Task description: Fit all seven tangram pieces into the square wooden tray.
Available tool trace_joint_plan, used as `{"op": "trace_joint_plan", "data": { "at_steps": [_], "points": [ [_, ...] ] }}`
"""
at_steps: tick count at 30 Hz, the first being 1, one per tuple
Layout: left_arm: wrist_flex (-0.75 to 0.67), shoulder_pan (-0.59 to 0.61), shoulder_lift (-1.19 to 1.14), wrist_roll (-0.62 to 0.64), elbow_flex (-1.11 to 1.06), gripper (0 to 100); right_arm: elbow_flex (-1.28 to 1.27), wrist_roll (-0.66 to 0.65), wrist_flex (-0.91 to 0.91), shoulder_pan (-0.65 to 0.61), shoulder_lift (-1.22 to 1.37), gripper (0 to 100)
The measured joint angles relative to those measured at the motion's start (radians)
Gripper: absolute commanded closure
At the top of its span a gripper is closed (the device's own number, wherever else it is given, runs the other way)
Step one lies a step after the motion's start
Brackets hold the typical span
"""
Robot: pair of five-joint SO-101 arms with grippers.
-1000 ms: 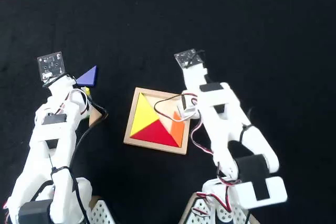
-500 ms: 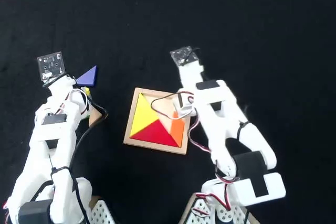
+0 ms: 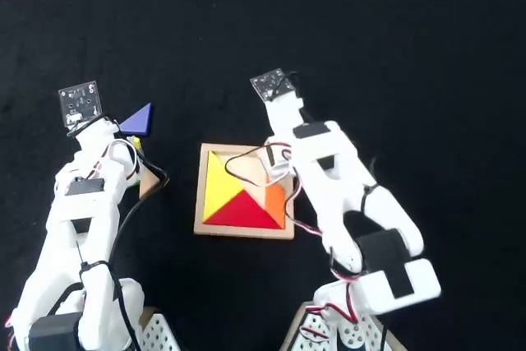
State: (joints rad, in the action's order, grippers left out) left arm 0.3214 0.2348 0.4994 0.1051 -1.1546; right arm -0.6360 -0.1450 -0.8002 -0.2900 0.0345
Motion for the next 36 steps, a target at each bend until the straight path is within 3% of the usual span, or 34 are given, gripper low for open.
{"op": "trace_joint_plan", "data": {
  "at_steps": [10, 16, 21, 29, 36],
  "points": [
    [0.000, 0.000, 0.000, 0.000, 0.000, 85, 0.068, -0.031, 0.000, 0.000, 0.061, 87.1],
    [0.000, 0.017, 0.000, -0.020, 0.006, 81, 0.025, -0.034, -0.038, -0.002, -0.043, 87.4],
    [0.107, 0.008, -0.020, -0.227, 0.192, 75, -0.135, -0.034, 0.041, 0.052, -0.222, 87.4],
    [0.572, -0.061, -0.322, -0.568, 0.687, 75, -0.218, -0.031, 0.190, 0.253, -0.255, 87.4],
    [0.695, -0.064, -0.686, -0.747, 0.996, 75, -0.199, -0.031, 0.195, 0.261, -0.175, 87.4]
  ]
}}
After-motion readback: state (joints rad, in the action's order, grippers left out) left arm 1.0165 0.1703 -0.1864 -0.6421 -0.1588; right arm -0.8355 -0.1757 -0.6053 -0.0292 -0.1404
